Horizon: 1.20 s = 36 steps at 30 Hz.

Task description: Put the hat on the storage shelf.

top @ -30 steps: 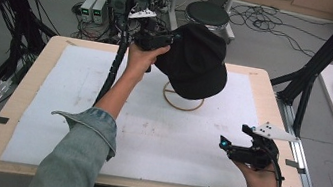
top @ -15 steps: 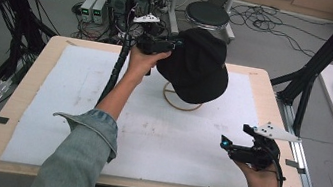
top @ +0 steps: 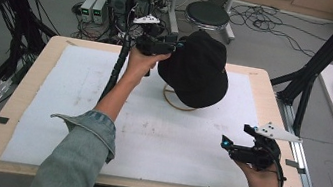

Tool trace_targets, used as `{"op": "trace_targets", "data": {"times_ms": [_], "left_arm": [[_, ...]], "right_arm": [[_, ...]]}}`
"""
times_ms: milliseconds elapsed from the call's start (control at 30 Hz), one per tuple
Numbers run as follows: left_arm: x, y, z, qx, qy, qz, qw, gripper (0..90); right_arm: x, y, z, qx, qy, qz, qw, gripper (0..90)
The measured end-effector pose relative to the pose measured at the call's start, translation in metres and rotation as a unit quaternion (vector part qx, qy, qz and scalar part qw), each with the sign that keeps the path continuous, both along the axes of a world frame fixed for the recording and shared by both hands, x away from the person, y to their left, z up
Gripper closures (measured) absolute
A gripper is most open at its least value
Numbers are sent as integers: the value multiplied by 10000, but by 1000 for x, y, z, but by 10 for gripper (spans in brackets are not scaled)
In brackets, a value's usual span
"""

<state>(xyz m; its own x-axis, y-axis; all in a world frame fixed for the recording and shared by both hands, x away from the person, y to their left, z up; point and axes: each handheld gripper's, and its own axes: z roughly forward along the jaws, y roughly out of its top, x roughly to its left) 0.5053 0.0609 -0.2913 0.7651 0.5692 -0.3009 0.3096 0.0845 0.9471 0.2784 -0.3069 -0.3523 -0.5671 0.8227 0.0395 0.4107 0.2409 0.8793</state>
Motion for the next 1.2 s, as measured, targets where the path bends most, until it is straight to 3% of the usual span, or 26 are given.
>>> {"op": "trace_targets", "data": {"times_ms": [367, 667, 867, 1200], "left_arm": [[-11, 31, 1, 188, -141, 202, 9995, 432], [-25, 67, 0, 358, -270, 458, 9979, 414], [-37, 92, -4, 505, -303, 639, 9962, 389], [-66, 130, -7, 834, -406, 980, 9908, 363]], "right_arm": [[3, -1, 0, 25, -2, -28, 10000, 106], [10, 4, 0, 39, 19, 39, 10000, 106], [18, 9, -3, 40, 37, 96, 9999, 106], [31, 16, -5, 15, 52, 127, 9999, 106]]}}
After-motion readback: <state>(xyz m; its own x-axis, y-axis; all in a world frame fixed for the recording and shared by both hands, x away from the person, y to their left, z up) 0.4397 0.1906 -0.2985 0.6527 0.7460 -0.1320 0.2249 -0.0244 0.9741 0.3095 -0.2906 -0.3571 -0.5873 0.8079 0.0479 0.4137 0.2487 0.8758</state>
